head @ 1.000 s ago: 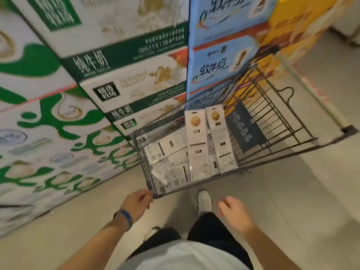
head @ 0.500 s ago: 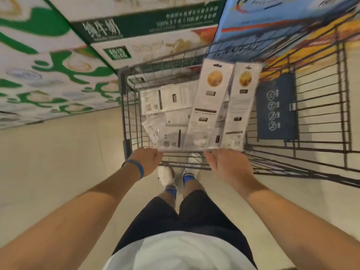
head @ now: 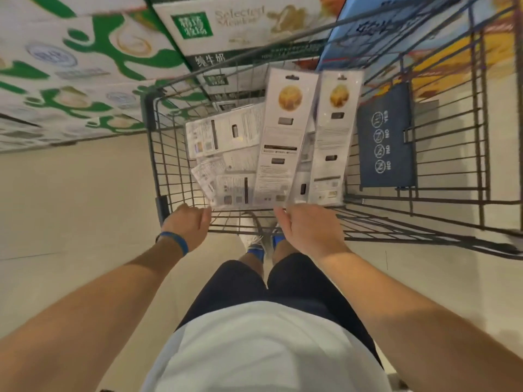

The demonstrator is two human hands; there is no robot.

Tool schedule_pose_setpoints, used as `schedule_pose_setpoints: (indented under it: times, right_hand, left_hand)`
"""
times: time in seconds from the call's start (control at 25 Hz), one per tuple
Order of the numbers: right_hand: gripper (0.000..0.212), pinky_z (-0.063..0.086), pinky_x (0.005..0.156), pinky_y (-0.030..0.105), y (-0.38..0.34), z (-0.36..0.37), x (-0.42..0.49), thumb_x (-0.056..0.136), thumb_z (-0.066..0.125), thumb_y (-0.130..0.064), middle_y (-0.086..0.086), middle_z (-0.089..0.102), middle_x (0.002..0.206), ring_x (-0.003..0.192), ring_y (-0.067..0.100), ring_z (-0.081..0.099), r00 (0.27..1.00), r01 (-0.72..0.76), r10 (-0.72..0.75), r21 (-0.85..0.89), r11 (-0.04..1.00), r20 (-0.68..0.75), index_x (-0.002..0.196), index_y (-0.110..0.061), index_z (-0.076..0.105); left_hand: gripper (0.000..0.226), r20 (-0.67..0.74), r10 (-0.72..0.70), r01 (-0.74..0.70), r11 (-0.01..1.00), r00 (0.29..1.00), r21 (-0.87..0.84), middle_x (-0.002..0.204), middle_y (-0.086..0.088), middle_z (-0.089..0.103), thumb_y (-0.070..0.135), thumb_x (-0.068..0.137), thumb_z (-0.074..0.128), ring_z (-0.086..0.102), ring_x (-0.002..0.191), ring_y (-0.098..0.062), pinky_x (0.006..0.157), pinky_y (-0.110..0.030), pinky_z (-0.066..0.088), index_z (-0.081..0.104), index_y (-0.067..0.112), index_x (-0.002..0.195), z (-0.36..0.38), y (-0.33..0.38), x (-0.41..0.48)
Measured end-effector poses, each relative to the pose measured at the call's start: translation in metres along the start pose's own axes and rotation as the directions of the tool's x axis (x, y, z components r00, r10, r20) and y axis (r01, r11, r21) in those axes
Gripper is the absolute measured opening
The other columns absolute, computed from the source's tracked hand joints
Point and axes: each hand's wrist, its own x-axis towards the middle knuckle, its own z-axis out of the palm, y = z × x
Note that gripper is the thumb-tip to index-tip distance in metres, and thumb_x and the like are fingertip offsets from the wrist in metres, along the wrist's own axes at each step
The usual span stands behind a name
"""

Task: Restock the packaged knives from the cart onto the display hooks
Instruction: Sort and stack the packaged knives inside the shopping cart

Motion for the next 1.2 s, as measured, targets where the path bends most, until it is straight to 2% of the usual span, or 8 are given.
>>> schedule_pose_setpoints:
  times: [0.2, 0.36, 0.48, 0.6, 0.84, 1.0, 1.08, 1.2]
  right_hand:
    - [0.063, 0.015, 0.041, 0.021, -0.037, 0.013, 0.0, 0.103, 0.015, -0.058, -0.006, 0.043, 0.051, 0.044, 0.018, 0.044, 0.995, 0.073, -0.074, -0.025, 0.997, -0.071, 0.063, -0.024, 0.05]
    - [0.057, 0.034, 0.044, 0.025, -0.04, 0.02, -0.002, 0.107, 0.035, -0.05, 0.001, 0.059, 0.057, 0.052, 0.024, 0.059, 0.975, 0.133, -0.136, -0.029, 0.991, -0.174, 0.075, -0.016, 0.068]
    - [0.054, 0.044, 0.049, 0.028, -0.037, 0.015, -0.003, 0.106, 0.037, -0.049, 0.0, 0.067, 0.065, 0.058, 0.022, 0.064, 0.971, 0.123, -0.123, -0.012, 0.992, -0.205, 0.084, -0.016, 0.073]
    - [0.069, 0.037, 0.048, 0.027, -0.039, 0.016, -0.002, 0.103, 0.015, -0.056, -0.003, 0.066, 0.067, 0.059, 0.019, 0.063, 0.988, 0.073, -0.077, -0.032, 0.997, -0.133, 0.084, -0.021, 0.071]
    - [0.068, 0.02, 0.041, 0.023, -0.037, 0.021, 0.002, 0.104, 0.019, -0.057, -0.004, 0.051, 0.052, 0.044, 0.013, 0.038, 0.991, 0.063, -0.073, -0.096, 0.993, -0.108, 0.068, -0.021, 0.064]
    - [0.063, 0.047, 0.063, 0.027, -0.039, 0.013, 0.0, 0.102, 0.022, -0.063, 0.0, 0.07, 0.108, 0.09, 0.018, 0.067, 0.996, -0.018, 0.03, 0.144, 0.989, -0.08, 0.129, -0.022, 0.061]
    - [0.081, 0.048, 0.097, 0.033, -0.039, -0.006, -0.003, 0.094, 0.042, -0.072, 0.002, 0.049, 0.151, 0.13, 0.017, 0.054, 0.978, -0.13, 0.2, 0.56, 0.818, -0.065, 0.158, -0.022, 0.031]
    - [0.126, 0.037, 0.116, 0.041, -0.055, -0.049, 0.016, 0.063, 0.07, -0.084, -0.007, 0.033, 0.164, 0.145, 0.013, 0.039, 0.885, -0.271, 0.446, 0.927, 0.26, 0.133, 0.163, -0.035, 0.011]
  left_hand:
    - [0.066, -0.087, -0.089, 0.084, 0.995, 0.992, -0.06, 0.074, -0.011, 0.053, 0.041, 0.097, 0.012, 0.047, 0.065, -0.025, 0.057, -0.034, 0.045, 0.065, 0.008, 0.076, 0.002, -0.033, -0.016]
    - [0.054, -0.044, -0.064, 0.051, 0.968, 0.997, -0.246, 0.076, -0.006, 0.063, 0.051, 0.096, 0.029, 0.059, 0.077, -0.027, 0.067, -0.036, 0.05, 0.063, 0.016, 0.074, -0.008, -0.033, -0.005]
    - [0.031, -0.109, -0.097, 0.014, 0.804, 0.989, -0.594, 0.114, 0.0, 0.067, 0.043, 0.098, 0.051, 0.061, 0.1, -0.017, 0.09, -0.035, 0.052, 0.067, 0.021, 0.113, -0.023, 0.021, 0.058]
    - [0.059, 0.001, -0.195, 0.123, 0.615, 0.981, -0.779, 0.142, -0.004, 0.052, 0.043, 0.095, 0.059, 0.055, 0.122, -0.026, 0.101, -0.039, 0.047, 0.041, 0.018, 0.146, -0.04, 0.083, 0.126]
    - [0.033, 0.024, -0.237, 0.195, 0.731, 0.971, -0.654, 0.092, -0.003, 0.062, 0.044, 0.089, 0.066, 0.064, 0.088, -0.027, 0.071, -0.034, 0.053, 0.053, 0.017, 0.103, -0.038, 0.104, 0.178]
    - [0.033, -0.293, -0.043, -0.106, 0.875, 0.955, -0.473, 0.061, 0.005, 0.046, 0.04, 0.092, 0.062, 0.048, 0.057, -0.023, 0.05, -0.03, 0.032, 0.04, 0.018, 0.079, -0.056, 0.108, 0.118]
    - [0.029, -0.428, 0.021, -0.209, 0.893, 0.904, -0.398, 0.059, 0.009, 0.038, 0.032, 0.093, 0.057, 0.049, 0.055, -0.027, 0.049, -0.029, 0.031, 0.039, 0.017, 0.078, -0.069, 0.114, 0.074]
    - [0.013, -0.509, 0.036, -0.25, 0.9, 0.86, -0.358, 0.062, 0.01, 0.042, 0.028, 0.089, 0.053, 0.056, 0.057, -0.026, 0.051, -0.027, 0.036, 0.047, 0.021, 0.08, -0.094, 0.135, 0.019]
